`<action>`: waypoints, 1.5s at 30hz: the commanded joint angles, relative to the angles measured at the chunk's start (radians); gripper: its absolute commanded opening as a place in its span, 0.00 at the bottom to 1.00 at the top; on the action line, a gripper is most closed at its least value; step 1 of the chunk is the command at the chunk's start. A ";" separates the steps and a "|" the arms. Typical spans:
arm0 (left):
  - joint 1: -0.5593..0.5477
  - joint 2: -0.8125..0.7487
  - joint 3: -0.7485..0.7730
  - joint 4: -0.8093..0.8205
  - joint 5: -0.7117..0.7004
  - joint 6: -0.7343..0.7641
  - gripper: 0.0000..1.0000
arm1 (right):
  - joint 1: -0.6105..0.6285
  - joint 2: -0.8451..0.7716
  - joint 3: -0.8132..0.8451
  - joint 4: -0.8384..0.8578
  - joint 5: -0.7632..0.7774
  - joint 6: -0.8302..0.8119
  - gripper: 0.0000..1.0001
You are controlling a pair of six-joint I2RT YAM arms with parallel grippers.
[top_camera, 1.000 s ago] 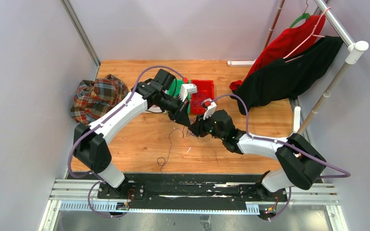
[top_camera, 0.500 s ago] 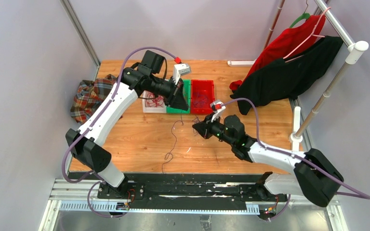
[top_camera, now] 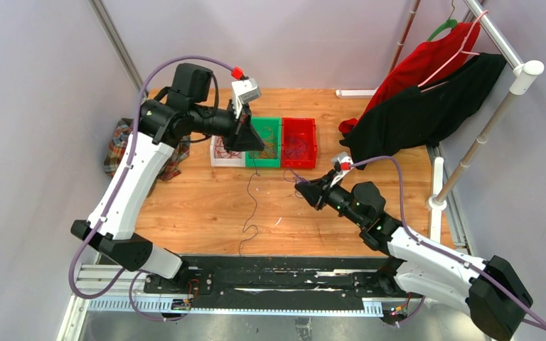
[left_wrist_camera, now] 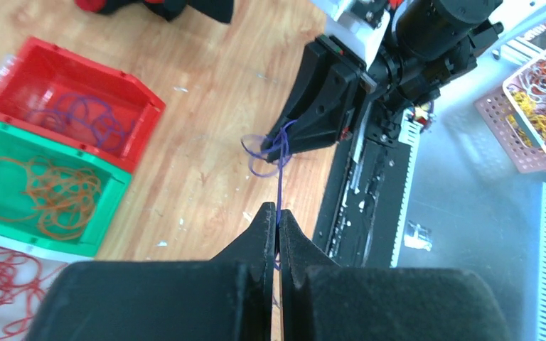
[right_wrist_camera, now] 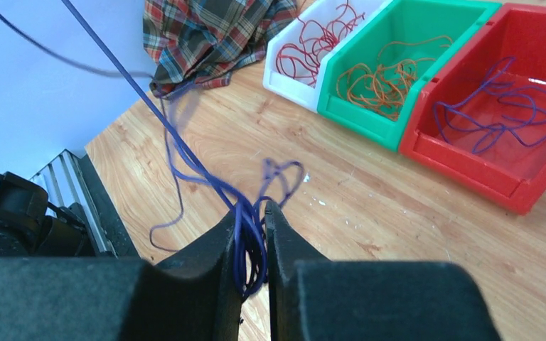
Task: Untangle the cables
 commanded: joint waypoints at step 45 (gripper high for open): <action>0.026 0.032 0.618 1.095 -0.615 0.243 0.01 | -0.058 -0.076 -0.049 -0.405 0.295 0.043 0.02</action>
